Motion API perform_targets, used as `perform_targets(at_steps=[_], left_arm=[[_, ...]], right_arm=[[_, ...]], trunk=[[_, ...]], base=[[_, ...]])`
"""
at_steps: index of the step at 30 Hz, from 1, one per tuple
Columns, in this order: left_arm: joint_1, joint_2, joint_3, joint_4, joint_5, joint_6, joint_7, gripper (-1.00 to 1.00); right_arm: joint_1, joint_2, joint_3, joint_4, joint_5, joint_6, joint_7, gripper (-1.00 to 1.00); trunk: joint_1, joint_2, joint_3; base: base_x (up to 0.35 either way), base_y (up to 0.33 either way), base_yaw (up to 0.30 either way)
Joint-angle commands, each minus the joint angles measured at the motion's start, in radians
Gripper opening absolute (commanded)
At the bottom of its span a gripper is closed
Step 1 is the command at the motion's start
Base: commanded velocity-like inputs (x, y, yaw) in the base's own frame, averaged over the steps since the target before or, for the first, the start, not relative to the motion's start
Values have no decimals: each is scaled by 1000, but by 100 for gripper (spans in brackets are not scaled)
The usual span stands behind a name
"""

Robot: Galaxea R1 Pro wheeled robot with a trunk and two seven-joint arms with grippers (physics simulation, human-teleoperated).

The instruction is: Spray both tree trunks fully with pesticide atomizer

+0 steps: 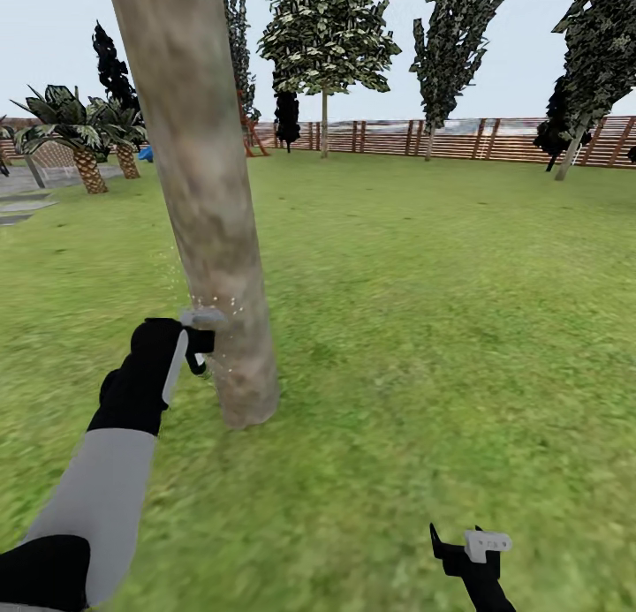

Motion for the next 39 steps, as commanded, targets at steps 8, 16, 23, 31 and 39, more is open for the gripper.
perform_targets(at_steps=[8,16,23,31,39], left_arm=[[-60,-52,11,-2,6,5,0,-100],[-63,-4,20,1,5,6,0,-100],[-49,12,13,0,7,6,0,-100],[-37,-31,13,-1,5,6,0,-100],[98,-15,4,-3,1,-8,5,-100]], right_arm=[[0,-1,0,0,0,0,0,100],[0,-2,0,0,0,0,0,100],[0,-2,0,0,0,0,0,100],[0,-2,0,0,0,0,0,100],[0,-2,0,0,0,0,0,100]], trunk=[[0,0,0],[0,0,0],[0,0,0],[0,0,0],[0,0,0]], base=[[0,0,0],[0,0,0],[0,0,0],[0,0,0],[0,0,0]])
